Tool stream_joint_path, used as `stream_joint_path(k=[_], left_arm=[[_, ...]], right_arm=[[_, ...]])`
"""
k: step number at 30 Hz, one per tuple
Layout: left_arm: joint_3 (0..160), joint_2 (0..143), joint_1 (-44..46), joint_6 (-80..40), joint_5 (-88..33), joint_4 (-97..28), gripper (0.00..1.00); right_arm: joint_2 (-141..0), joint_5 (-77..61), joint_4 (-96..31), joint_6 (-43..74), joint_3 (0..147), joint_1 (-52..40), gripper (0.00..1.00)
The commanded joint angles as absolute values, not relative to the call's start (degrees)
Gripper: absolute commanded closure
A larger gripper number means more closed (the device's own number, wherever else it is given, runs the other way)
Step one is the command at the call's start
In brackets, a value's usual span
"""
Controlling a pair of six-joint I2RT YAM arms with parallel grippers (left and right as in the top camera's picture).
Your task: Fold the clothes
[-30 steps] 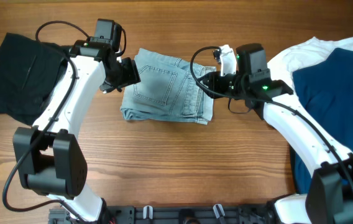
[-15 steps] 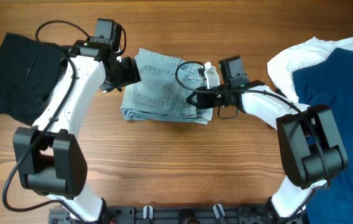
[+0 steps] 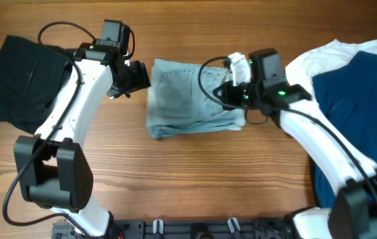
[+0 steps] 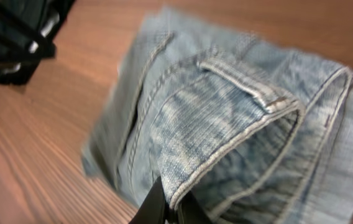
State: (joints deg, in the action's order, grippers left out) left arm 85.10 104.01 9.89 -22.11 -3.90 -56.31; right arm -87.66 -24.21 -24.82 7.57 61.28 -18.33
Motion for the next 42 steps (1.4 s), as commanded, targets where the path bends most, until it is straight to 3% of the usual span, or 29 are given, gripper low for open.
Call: stream_joint_path(k=[1,7,8,9,10,13,19,23,26,29,34,42], left_arm=[[85.4,104.2,10.0,-21.2,-3.1,-56.0,0.28],[85.4,104.2,10.0,-21.2,-3.1,-56.1,0.27],[85.4,104.2,10.0,-21.2,-3.1,-56.1,0.27],[85.4,104.2,10.0,-21.2,-3.1,-56.2,0.25],[85.4,104.2,10.0,-21.2,-3.1,-56.3,0.23],[85.4,104.2,10.0,-21.2,-3.6,-57.1,0.22],[85.3,104.2,10.1,-21.2,-5.6,-58.5,0.17],[84.2,104.2,10.3,-20.7,-9.9,-57.5,0.18],[81.7,104.3,10.5,-19.7,-13.4,-54.5,0.16],[78.4,104.3,10.5,-19.7,-17.2,-50.6,0.13],[73.5,104.3,10.5,-19.1,-21.3,-44.7,0.11],[67.4,105.8,10.9,-16.6,-26.6,-36.9,0.09]], right_arm=[[-87.0,-15.3,-28.1,7.8,62.0,-18.3,0.96],[-93.0,1.5,-30.5,17.6,60.2,-18.3,0.92],[-94.4,4.1,-30.9,20.2,60.0,-18.2,0.87],[-96.2,6.5,-31.6,23.9,59.9,-17.9,0.6],[-97.6,7.2,-32.4,26.5,59.9,-17.5,0.44],[-100.0,5.6,-33.1,28.6,59.9,-15.8,0.38],[-96.2,-9.0,-31.9,18.5,60.7,-11.8,0.45],[-92.5,-26.9,-30.4,7.4,60.7,-11.8,0.64],[-92.8,-26.8,-30.3,7.8,60.4,-12.8,0.84],[-95.0,-21.6,-29.9,11.9,59.3,-13.8,0.92],[-102.9,-10.9,-29.8,21.1,58.2,-13.8,0.96],[-111.4,-11.6,-29.2,21.6,58.2,-13.8,0.96]])
